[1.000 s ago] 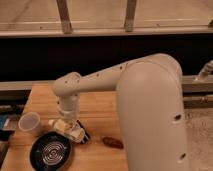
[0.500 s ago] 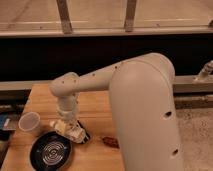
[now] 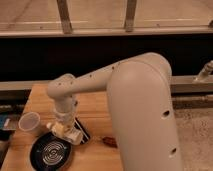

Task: Place the bottle in the ceramic bowl

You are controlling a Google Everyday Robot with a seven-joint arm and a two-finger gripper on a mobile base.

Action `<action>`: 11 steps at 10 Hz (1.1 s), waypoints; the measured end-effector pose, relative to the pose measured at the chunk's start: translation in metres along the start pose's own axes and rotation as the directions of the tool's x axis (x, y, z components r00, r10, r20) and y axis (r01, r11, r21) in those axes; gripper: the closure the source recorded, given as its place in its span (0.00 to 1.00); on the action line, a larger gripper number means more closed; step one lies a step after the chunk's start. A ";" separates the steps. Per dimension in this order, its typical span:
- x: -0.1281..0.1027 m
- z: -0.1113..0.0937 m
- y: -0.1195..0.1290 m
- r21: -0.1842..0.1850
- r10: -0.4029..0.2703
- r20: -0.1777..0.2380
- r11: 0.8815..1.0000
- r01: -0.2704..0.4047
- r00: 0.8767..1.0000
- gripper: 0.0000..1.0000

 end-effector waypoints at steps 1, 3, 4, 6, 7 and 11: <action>-0.001 0.004 0.006 -0.006 -0.018 0.000 1.000 0.018 1.000 1.00; -0.003 0.010 0.018 -0.021 -0.055 0.006 0.998 0.056 0.998 1.00; -0.004 0.015 0.025 -0.034 -0.077 0.010 0.996 0.078 0.997 1.00; -0.006 0.024 0.040 -0.062 -0.119 0.011 0.991 0.119 0.993 1.00; -0.008 0.028 0.050 -0.075 -0.141 0.015 0.987 0.142 0.990 0.98; -0.011 0.040 0.073 -0.125 -0.205 0.032 0.970 0.207 0.978 0.61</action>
